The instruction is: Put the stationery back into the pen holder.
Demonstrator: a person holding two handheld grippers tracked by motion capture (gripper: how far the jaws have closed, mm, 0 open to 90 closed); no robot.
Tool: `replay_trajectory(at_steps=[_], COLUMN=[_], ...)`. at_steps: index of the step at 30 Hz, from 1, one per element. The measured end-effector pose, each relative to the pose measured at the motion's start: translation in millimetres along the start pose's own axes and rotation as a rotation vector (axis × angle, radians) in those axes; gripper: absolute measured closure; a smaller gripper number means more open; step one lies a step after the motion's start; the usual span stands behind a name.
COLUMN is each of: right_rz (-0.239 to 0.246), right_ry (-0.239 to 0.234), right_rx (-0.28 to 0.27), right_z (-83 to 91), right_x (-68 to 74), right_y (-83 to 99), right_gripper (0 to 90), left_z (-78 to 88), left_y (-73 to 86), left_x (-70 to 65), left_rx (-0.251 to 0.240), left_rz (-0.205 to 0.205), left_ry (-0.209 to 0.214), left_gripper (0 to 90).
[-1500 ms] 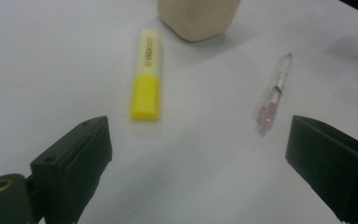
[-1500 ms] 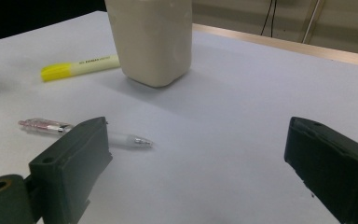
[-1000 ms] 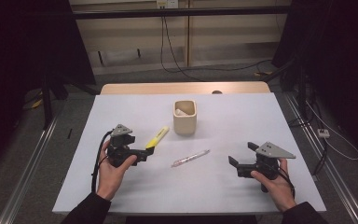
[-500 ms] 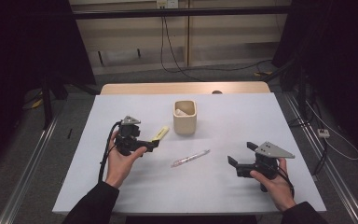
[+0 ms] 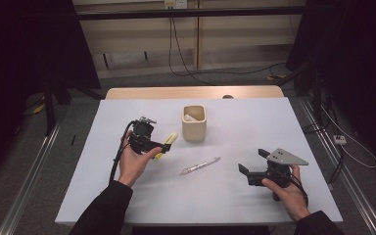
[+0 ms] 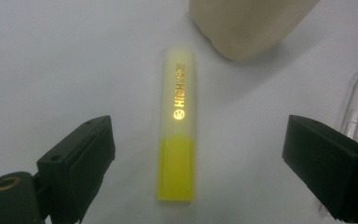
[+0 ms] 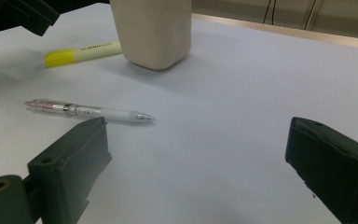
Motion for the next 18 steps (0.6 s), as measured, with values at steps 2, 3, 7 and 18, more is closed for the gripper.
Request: replay_trajectory(at_steps=[2, 3, 7, 18], right_rz=[0.001, 0.001, 0.002, 0.005], right_ry=[0.0, -0.001, -0.003, -0.006], right_rx=[0.001, 0.001, 0.005, 0.006], right_z=[-0.4, -0.5, -0.7, 0.0], right_x=[0.2, 0.2, 0.5, 0.7], right_y=[0.2, 0.3, 0.7, 1.7], right_gripper=[6.2, 6.2, 6.1, 6.1], left_z=[-2.0, -2.1, -2.9, -14.7], left_y=[1.1, 1.6, 4.4, 10.0], left_x=[2.1, 2.9, 4.9, 6.8], left_rx=[0.019, 0.023, 0.033, 0.074], left_rz=[0.004, 0.004, 0.022, 0.027], left_ry=[-0.006, -0.008, -0.011, -0.033], left_gripper=[10.6, 11.4, 16.3, 36.1])
Point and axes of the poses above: each handheld gripper's, and its own axes: z roughly backward along the jaws, y roughly out of its underside, x roughly to its left, the point moved 2 cm from there along -z, roughly forward along the jaws, and after that the axes turned 14 degrees about y, right-handed, at the moved point
